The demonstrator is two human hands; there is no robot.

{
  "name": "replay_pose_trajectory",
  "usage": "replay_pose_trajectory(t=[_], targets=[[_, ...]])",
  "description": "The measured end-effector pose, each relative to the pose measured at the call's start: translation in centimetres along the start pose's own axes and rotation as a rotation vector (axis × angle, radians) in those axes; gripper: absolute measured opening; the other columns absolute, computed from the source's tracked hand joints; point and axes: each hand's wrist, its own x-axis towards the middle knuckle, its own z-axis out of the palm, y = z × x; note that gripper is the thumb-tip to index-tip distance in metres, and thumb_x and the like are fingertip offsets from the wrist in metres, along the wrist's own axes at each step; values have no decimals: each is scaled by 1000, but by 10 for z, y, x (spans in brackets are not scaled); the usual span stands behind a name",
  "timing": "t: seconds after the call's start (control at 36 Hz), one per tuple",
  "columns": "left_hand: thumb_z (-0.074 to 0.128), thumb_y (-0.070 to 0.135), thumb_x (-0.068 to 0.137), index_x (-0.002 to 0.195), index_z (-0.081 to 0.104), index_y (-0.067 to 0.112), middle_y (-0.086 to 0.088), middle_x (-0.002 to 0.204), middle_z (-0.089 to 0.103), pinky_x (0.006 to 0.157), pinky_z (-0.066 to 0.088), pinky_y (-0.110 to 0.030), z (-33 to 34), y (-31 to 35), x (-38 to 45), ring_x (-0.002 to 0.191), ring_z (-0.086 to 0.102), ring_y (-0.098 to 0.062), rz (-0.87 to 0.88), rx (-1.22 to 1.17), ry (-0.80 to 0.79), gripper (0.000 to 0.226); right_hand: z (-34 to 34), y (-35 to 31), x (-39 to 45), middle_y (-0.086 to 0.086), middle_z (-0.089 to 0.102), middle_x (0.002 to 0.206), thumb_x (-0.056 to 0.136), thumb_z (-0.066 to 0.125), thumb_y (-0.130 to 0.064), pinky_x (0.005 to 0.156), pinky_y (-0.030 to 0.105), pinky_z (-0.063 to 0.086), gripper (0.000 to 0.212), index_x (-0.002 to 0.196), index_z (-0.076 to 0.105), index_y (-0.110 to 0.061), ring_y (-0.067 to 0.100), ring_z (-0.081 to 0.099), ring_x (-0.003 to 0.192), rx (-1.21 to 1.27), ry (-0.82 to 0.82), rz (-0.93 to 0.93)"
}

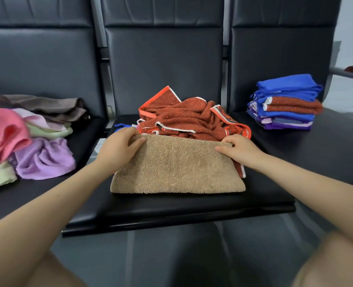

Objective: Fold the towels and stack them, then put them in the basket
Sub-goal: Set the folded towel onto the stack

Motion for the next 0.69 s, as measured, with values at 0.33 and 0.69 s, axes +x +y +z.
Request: replay_pose_trajectory(t=[0.33, 0.69], targets=[[70, 40, 84, 101, 60, 12, 1, 87, 56, 66, 42, -28, -2, -15, 3, 82, 53, -17, -499, -311, -218, 35, -5, 7, -7, -1, 59, 89, 81, 76, -32, 63, 25, 42, 25, 97, 66, -15, 12, 53, 81, 340, -25, 234], [73, 50, 79, 92, 68, 16, 6, 69, 59, 55, 40, -23, -20, -25, -28, 62, 52, -9, -686, -466, -477, 36, -10, -4, -31, 7, 69, 82, 84, 70, -44, 49, 20, 47, 39, 97, 68, -8, 14, 60, 64, 320, -99, 417]])
